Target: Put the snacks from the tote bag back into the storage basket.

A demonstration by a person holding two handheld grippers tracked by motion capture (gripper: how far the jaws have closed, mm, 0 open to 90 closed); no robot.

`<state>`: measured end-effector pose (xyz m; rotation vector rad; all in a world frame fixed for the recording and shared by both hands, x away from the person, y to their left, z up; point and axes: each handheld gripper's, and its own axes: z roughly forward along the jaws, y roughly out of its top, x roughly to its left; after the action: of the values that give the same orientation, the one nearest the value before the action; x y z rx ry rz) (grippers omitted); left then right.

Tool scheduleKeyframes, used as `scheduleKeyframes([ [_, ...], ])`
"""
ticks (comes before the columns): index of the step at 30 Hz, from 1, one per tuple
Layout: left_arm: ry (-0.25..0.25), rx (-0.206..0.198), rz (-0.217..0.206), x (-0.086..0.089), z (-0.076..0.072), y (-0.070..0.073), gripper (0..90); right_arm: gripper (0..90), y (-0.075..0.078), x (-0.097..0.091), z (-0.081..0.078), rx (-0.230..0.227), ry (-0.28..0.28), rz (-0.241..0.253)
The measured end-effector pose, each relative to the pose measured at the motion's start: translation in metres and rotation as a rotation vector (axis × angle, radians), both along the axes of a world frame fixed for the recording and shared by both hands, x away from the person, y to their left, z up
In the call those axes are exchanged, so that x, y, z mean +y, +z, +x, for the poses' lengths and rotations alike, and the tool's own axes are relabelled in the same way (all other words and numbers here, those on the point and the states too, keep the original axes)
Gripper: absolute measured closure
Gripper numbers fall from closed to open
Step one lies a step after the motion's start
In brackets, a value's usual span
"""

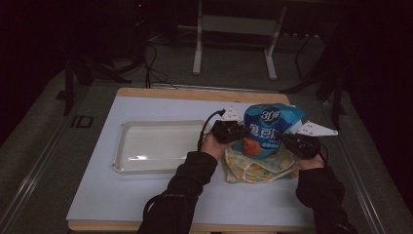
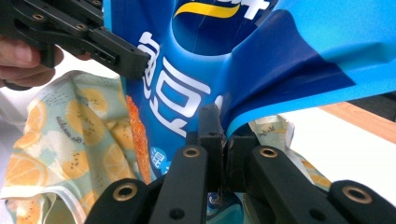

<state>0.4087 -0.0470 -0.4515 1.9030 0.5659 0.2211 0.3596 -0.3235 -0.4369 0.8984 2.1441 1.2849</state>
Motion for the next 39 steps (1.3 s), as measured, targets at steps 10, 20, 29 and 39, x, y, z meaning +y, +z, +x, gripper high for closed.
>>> scheduleKeyframes([
  [10, 0.024, -0.011, 0.015, -0.004, -0.005, 0.008, 87.1, 89.1, 0.005, 0.001, -0.002, 0.001, -0.014, -0.008],
  [20, 0.039, -0.022, -0.005, -0.004, -0.009, 0.027, 87.9, 89.2, 0.021, 0.002, -0.005, -0.019, -0.019, -0.003],
  [29, 0.047, -0.043, -0.003, -0.001, -0.013, 0.051, 88.1, 89.3, 0.041, 0.004, -0.008, -0.052, -0.016, 0.001],
  [39, 0.051, -0.071, -0.003, 0.003, -0.018, 0.078, 88.3, 89.4, 0.07, 0.009, -0.013, -0.088, -0.015, -0.004],
])
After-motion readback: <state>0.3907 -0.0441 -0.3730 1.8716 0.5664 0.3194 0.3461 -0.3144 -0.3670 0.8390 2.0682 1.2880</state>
